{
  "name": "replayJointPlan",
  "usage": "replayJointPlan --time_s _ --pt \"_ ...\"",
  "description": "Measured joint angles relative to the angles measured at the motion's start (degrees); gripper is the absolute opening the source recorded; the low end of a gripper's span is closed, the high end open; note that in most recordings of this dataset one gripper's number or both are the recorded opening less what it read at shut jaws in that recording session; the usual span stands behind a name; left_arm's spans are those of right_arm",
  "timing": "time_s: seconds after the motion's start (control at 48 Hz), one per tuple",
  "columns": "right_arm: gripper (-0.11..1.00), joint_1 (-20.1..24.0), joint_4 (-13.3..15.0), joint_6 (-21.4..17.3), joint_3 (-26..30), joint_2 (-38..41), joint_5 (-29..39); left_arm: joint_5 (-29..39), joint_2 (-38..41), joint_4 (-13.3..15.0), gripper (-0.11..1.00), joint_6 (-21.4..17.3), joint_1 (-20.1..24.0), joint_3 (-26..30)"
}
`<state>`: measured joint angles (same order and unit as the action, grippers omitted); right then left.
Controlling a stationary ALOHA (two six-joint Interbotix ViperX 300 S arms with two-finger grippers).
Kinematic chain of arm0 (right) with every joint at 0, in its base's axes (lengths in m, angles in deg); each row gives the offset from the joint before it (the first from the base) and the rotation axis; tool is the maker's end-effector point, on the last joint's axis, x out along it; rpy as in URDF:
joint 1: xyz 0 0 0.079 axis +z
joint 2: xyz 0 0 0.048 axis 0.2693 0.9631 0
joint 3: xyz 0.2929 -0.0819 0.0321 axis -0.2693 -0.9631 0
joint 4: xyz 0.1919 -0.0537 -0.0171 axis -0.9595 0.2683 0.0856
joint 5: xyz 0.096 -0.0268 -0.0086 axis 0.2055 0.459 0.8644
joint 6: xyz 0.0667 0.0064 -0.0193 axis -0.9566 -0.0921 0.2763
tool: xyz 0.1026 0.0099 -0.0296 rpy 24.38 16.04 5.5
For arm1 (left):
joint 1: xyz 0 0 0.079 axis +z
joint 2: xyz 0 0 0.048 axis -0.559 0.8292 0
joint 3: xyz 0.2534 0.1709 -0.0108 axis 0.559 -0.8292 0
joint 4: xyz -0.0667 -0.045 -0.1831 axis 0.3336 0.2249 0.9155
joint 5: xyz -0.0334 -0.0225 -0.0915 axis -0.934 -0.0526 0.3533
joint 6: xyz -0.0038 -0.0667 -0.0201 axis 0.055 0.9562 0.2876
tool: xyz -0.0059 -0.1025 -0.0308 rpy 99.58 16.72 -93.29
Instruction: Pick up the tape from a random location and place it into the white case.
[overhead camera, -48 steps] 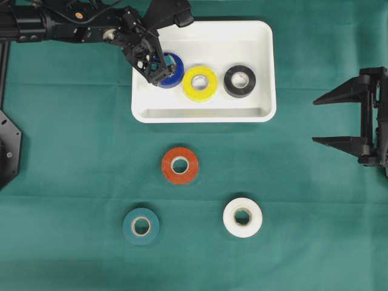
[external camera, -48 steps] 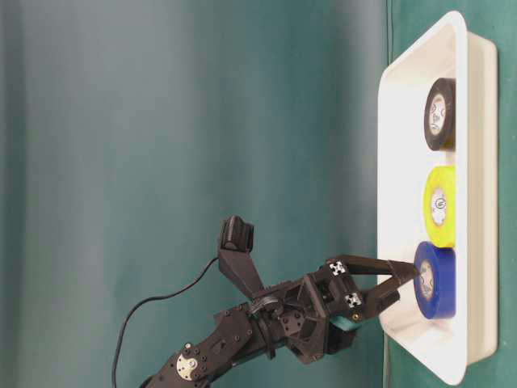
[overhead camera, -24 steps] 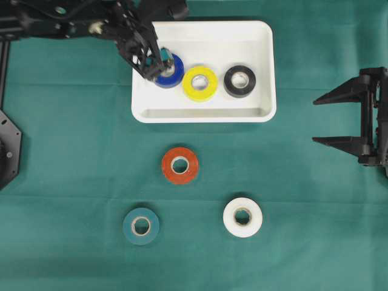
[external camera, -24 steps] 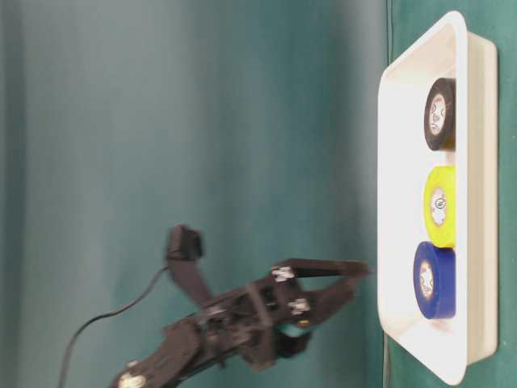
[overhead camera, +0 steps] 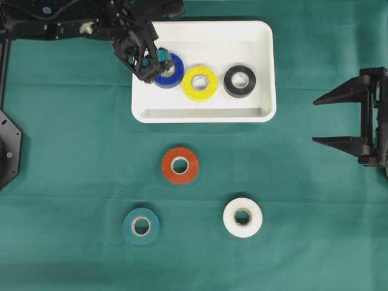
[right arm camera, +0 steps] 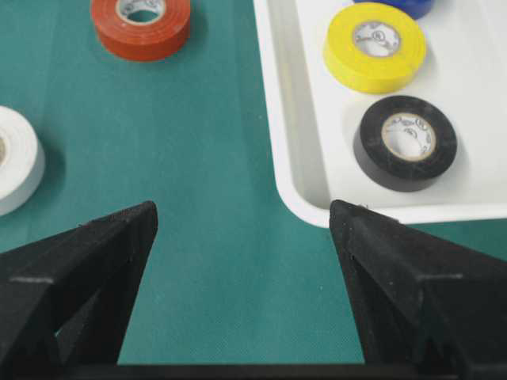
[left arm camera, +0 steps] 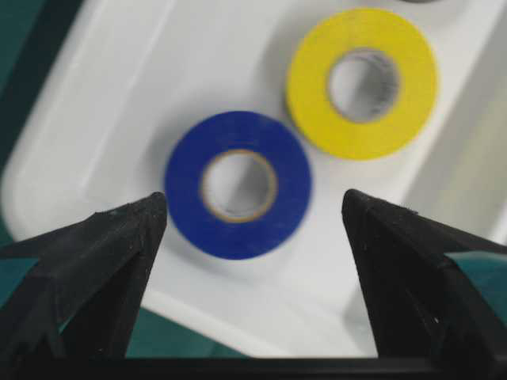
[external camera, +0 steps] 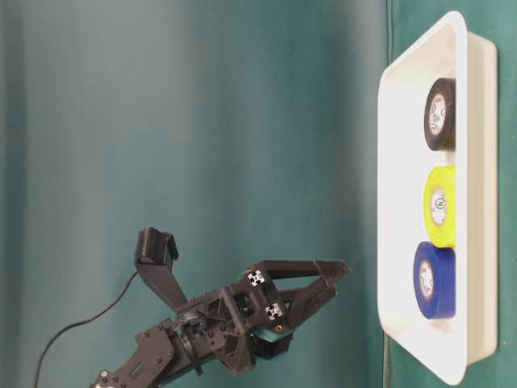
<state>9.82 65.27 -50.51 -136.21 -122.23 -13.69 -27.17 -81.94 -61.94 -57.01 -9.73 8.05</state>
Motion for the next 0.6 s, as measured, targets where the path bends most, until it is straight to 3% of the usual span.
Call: replayJointPlan --time_s 0.437,0.604 --pt "0.83 0.0 0.09 0.0 0.0 0.0 0.0 0.88 -3.78 0.0 0.85 0.09 -16.08 -0.35" --pt "0.83 0.0 0.09 0.0 0.0 0.0 -0.09 0.88 -4.31 0.0 0.85 0.09 -18.63 -0.44"
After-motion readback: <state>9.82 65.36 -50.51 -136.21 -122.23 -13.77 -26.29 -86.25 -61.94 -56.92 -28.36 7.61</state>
